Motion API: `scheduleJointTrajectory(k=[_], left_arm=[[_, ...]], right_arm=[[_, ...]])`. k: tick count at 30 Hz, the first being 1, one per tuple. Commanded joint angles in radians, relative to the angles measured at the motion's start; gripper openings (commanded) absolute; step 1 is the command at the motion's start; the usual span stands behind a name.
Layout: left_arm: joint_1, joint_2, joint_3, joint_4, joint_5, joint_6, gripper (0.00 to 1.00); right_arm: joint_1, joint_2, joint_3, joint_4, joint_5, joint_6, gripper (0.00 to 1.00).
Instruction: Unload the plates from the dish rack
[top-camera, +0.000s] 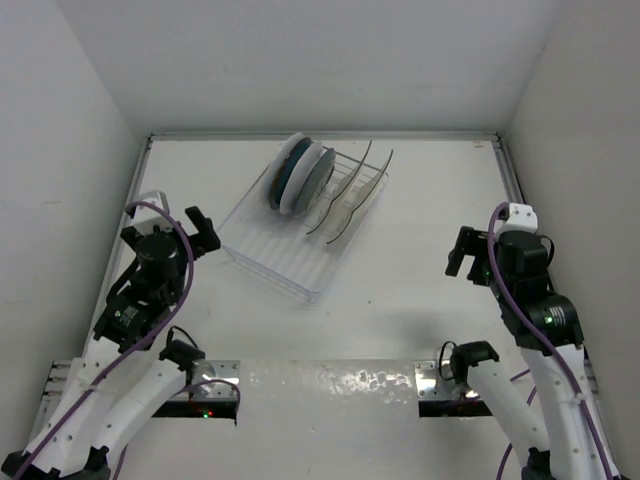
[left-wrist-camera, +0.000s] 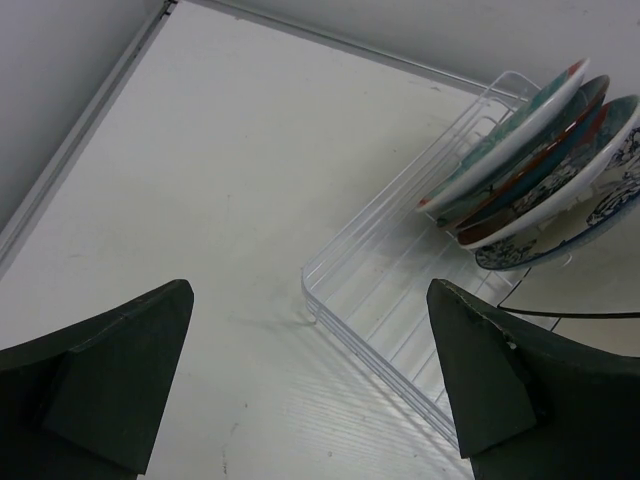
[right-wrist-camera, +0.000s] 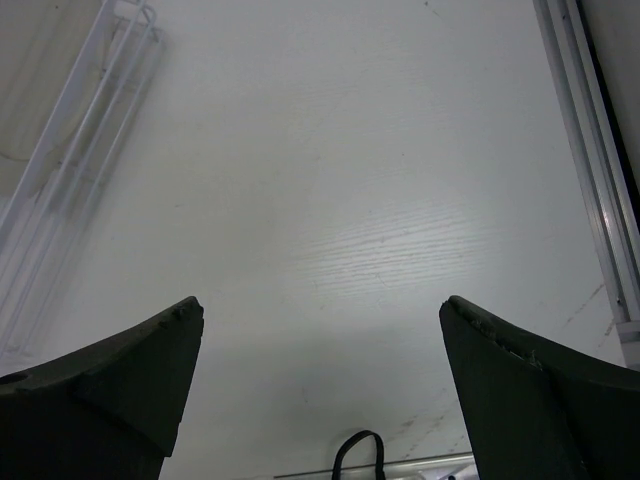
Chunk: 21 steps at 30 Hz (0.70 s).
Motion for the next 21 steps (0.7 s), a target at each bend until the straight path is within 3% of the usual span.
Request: scheduleJointTrajectory(k=[1,11,14,18,21], left_arm=[[-0.004,-0.004,-0.007,0.03,0.021,0.007,1.0],[-0.004,0.005,-0.007,0.032,0.04,0.004,1.0],[-0.004,0.006,-0.009,0.033,0.044,0.007,1.0],[-0.003,0.006,-0.01,0.038,0.03,0.008,1.0],[-0.003,0.003,-0.013,0.038,0.026,0.01,1.0]], right_arm=[[0.001,0.015,0.025,-0.001,0.012,-0.007,0.99],[0.003,0.075,0.022,0.033,-0.025,0.076,0.99],[0.003,0.117,0.017,0.111,-0.046,0.187,0.99],[0.004,0.266,0.078,0.191,-0.129,0.274,0.99],[0.043,0.4,0.176,0.228,-0.088,0.321,0.99]])
